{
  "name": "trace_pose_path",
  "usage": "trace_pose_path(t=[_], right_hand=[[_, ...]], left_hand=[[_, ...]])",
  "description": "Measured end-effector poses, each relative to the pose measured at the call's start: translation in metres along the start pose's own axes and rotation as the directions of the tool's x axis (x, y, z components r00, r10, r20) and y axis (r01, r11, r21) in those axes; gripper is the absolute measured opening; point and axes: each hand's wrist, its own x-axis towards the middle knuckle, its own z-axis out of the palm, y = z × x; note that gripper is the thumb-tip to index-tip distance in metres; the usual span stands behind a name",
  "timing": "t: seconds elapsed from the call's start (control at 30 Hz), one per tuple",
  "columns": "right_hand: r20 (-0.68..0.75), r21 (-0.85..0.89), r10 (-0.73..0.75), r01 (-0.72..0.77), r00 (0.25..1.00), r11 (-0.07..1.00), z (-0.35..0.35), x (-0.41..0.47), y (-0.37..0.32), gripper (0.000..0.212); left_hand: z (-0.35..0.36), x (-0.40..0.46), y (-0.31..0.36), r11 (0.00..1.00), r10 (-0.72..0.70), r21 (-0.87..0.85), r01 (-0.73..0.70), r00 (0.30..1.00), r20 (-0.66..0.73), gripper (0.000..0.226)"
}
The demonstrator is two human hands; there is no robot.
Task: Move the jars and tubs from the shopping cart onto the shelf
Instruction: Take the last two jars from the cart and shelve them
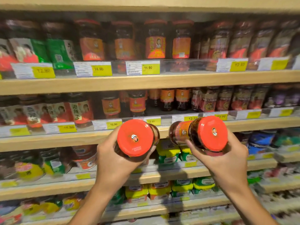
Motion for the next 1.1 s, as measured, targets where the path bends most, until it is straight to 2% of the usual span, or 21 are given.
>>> trace_pose_path(t=[0.1, 0.47, 0.8, 0.97, 1.1], right_hand=[[-0.059, -0.035, -0.008, 0.006, 0.998, 0.999, 0.003, 0.009, -0.001, 0.046], [-0.130, -0.004, -0.008, 0.008, 0.991, 1.000, 0.013, 0.055, 0.029, 0.060], [-0.016, -0.107, -0.093, 0.091, 0.996, 0.990, 0.023, 0.085, 0.069, 0.068], [0.054, -0.135, -0.045, 0.052, 0.998, 0.990, 0.024, 0.101, 0.079, 0.066], [0.081, -0.214, -0.011, 0.028, 0.997, 0.976, 0.028, 0.109, 0.088, 0.057]], left_hand=[[-0.004, 0.006, -0.004, 0.999, 0.006, -0.034, -0.006, 1.000, 0.026, 0.059], [0.017, 0.022, -0.008, 0.995, 0.058, -0.088, -0.056, 0.998, 0.020, 0.066], [0.044, 0.033, -0.011, 0.991, 0.107, -0.077, -0.110, 0.993, -0.041, 0.068], [0.053, 0.038, -0.014, 0.991, 0.124, -0.054, -0.126, 0.992, -0.033, 0.070], [0.059, 0.042, -0.016, 0.989, 0.149, -0.025, -0.149, 0.989, -0.022, 0.071]])
